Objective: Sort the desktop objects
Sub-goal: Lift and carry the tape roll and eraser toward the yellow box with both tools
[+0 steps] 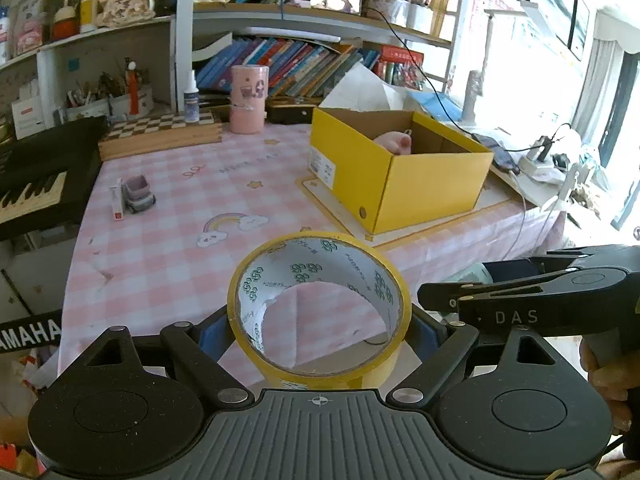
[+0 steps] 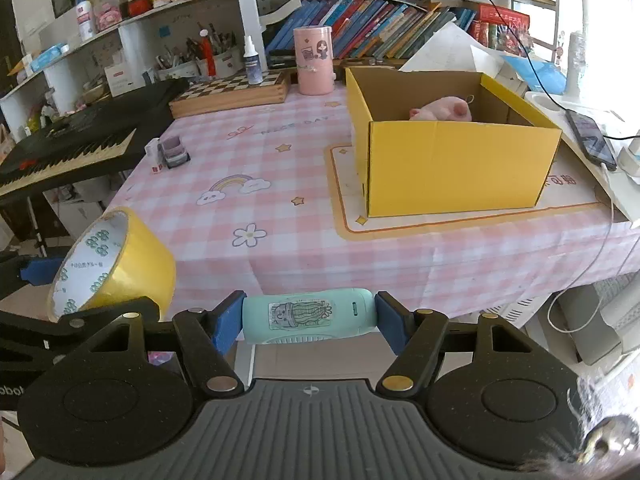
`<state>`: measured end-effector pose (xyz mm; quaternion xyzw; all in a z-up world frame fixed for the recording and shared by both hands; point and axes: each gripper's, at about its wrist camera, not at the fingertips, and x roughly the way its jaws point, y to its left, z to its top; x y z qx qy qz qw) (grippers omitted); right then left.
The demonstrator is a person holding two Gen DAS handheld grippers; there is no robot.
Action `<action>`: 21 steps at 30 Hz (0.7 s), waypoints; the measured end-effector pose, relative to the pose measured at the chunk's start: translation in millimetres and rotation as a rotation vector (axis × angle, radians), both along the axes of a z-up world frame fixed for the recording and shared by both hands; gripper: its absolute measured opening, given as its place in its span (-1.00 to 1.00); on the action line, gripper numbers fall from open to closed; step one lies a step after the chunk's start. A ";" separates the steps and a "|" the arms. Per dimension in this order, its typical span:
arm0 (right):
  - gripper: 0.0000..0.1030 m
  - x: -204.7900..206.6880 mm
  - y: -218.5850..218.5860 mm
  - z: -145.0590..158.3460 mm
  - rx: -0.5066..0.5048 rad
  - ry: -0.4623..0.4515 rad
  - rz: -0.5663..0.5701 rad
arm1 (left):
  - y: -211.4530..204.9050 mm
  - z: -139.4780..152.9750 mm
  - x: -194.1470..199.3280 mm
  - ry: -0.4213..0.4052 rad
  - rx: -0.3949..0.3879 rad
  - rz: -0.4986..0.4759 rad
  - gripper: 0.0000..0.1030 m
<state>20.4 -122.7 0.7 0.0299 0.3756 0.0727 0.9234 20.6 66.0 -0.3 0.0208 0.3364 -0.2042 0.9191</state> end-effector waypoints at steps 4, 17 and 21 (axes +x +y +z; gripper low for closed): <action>0.30 -1.0 -1.0 0.8 -0.001 0.003 -0.001 | -4.9 0.5 1.1 -0.001 0.003 -0.011 0.72; 0.30 -12.5 -40.5 2.6 -0.003 0.000 -0.110 | -48.8 0.5 9.1 -0.002 0.008 -0.132 0.72; 0.30 -13.6 -56.0 3.0 -0.002 0.003 -0.150 | -64.0 0.6 12.4 -0.002 0.007 -0.170 0.72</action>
